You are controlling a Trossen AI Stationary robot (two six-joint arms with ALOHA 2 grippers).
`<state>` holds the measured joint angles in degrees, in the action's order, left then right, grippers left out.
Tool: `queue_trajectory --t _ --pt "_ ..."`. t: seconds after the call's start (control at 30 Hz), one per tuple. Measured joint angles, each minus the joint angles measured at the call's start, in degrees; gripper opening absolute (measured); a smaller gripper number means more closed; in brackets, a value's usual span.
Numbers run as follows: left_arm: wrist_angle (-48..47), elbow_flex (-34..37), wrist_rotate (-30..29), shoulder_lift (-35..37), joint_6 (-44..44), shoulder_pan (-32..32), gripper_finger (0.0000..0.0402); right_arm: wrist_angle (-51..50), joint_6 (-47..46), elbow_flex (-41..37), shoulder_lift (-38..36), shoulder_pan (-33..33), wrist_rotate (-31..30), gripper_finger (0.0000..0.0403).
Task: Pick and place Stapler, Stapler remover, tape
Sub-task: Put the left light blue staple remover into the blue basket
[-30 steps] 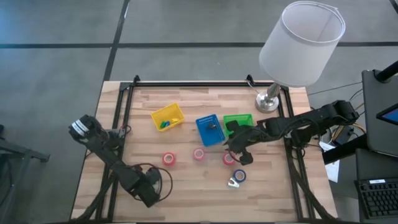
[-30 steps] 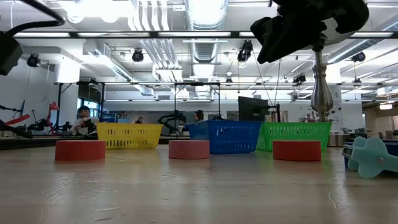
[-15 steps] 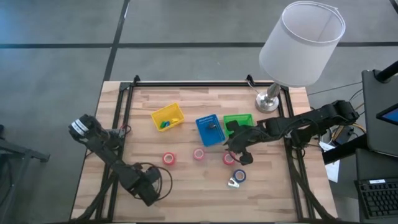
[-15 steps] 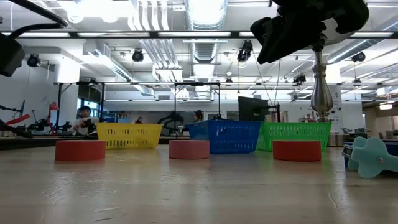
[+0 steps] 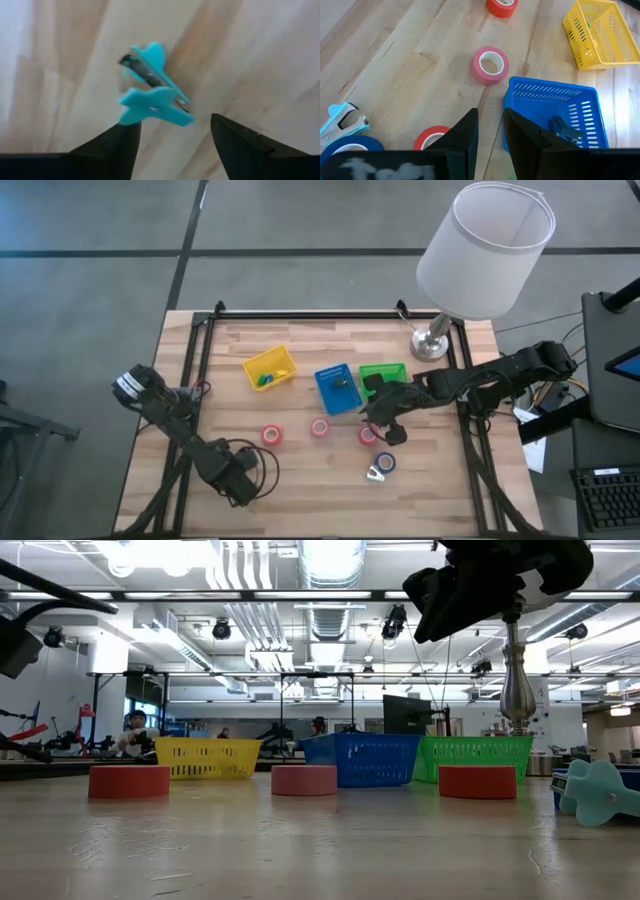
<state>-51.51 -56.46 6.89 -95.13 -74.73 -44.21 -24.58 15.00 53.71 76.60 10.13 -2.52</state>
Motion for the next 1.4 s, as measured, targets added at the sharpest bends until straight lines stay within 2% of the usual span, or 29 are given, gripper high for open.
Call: queue_trajectory --t 0.2,0.3,0.43,0.6,0.7,0.8,0.93,1.17,1.27,1.4 --pt "0.5 0.63 -0.76 0.02 -6.58 0.58 0.0245 0.0 0.0 -0.02 0.0 -0.02 0.0 0.0091" --pt "0.58 1.05 -3.5 0.02 -7.4 0.59 0.0233 0.0 -0.02 -0.02 0.0 -0.02 0.0 0.0088" --pt "1.16 2.44 -6.17 0.1 -6.45 0.67 0.0182 0.0 -0.04 -0.04 0.0 -0.02 0.0 0.0082" --pt "1.37 3.05 -6.16 0.28 -5.29 1.67 0.008 0.04 -3.24 -0.28 0.0 -0.02 -0.01 0.0084" --pt "1.35 2.03 -9.17 0.11 -1.95 3.54 0.0077 0.03 -5.21 -0.39 0.01 -0.07 -0.01 0.0087" --pt "1.8 -0.46 -16.06 0.11 2.1 6.96 0.0077 0.11 -7.82 -0.45 0.02 -0.07 -0.02 0.0089" --pt "2.6 -5.12 -23.69 0.11 12.85 13.49 0.0077 0.1 -11.56 -0.55 0.02 -0.04 -0.02 0.0085" --pt "9.37 -14.94 -32.45 0.11 41.82 25.58 0.0077 0.07 -12.03 -0.61 0.02 0.0 -0.02 0.0073" --pt "17.49 -16.34 -30.99 0.11 52.95 31.15 0.0077 0.07 -12.0 -0.63 0.02 0.0 -0.04 0.007" --pt "30.31 -15.3 -27.23 -0.7 62.02 37.83 0.0086 0.0 -11.85 -0.74 0.02 0.0 -0.04 0.0072"
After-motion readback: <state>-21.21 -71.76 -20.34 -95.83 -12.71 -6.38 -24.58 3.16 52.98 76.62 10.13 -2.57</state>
